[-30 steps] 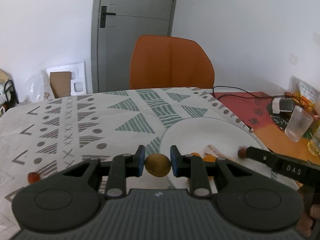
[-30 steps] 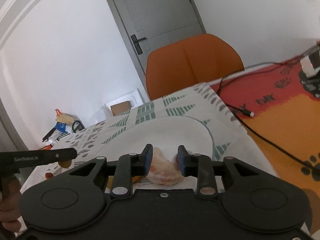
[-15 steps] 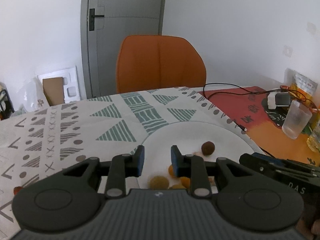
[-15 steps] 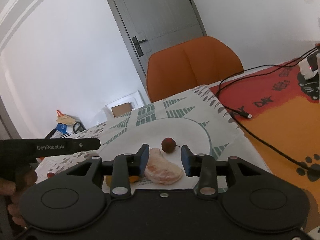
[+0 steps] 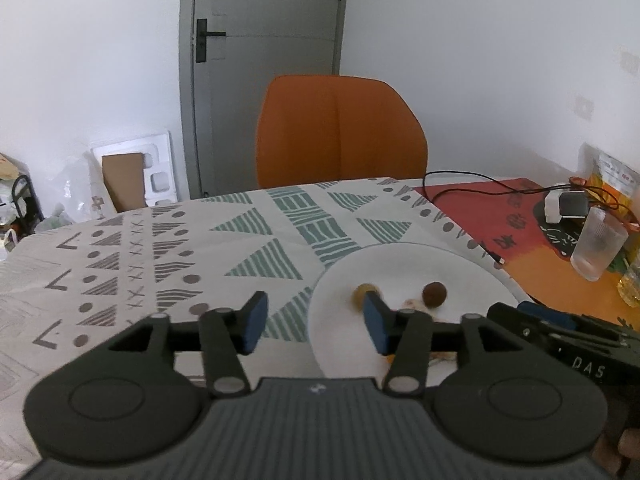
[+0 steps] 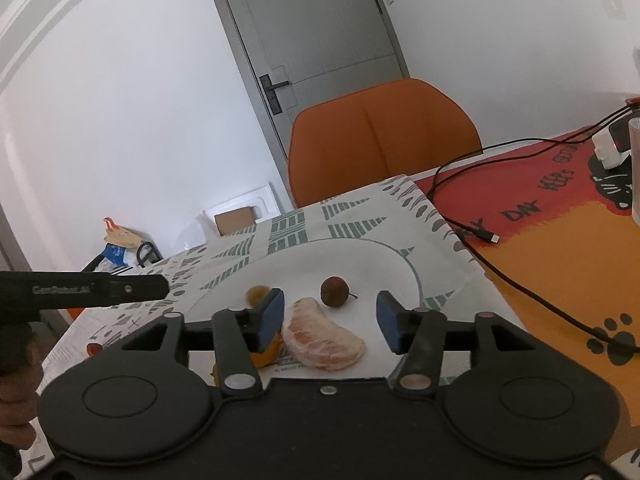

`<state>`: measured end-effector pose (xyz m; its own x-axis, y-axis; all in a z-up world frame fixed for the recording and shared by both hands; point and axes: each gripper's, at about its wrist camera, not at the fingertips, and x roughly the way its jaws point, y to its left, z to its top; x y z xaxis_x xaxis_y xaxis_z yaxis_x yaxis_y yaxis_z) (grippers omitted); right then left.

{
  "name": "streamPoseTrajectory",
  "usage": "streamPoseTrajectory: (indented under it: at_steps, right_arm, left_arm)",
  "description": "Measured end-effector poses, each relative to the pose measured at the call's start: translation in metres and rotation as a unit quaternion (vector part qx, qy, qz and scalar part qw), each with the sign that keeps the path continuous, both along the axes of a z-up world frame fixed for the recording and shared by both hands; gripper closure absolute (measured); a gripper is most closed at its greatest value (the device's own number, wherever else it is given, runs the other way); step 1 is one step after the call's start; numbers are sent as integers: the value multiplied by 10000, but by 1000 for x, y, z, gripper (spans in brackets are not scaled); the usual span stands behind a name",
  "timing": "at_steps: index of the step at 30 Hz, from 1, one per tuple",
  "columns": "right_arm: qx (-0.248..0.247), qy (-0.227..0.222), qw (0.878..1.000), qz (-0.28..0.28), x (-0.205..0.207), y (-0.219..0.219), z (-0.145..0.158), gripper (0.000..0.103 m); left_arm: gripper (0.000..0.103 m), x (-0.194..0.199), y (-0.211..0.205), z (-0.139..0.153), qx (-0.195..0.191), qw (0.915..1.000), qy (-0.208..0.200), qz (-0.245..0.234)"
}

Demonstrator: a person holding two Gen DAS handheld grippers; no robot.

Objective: Organize fruits
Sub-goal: 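Move the left gripper toward the orange mandarin while the right moves toward the peeled mandarin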

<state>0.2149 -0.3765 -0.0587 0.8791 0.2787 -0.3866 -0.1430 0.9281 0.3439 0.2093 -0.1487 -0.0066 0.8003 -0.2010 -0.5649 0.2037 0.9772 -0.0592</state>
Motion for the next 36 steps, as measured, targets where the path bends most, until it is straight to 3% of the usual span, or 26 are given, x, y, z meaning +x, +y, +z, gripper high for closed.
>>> streamPoseTrajectory:
  at_steps: [4, 8, 20, 36]
  right_arm:
    - [-67, -50, 10000, -9, -4, 6, 6, 41]
    - [-114, -55, 9999, -44, -7, 13, 11, 31]
    - [-228, -193, 9996, 25, -18, 42, 24, 0]
    - [-453, -98, 9985, 297, -26, 81, 26, 0]
  left_arm:
    - [37, -6, 16, 4, -23, 9999, -27, 128]
    - [20, -12, 32, 6, -25, 9994, -71, 337]
    - [11, -31, 78, 5, -63, 9970, -106, 760]
    - [9, -50, 126, -3, -273, 9932, -65, 1126]
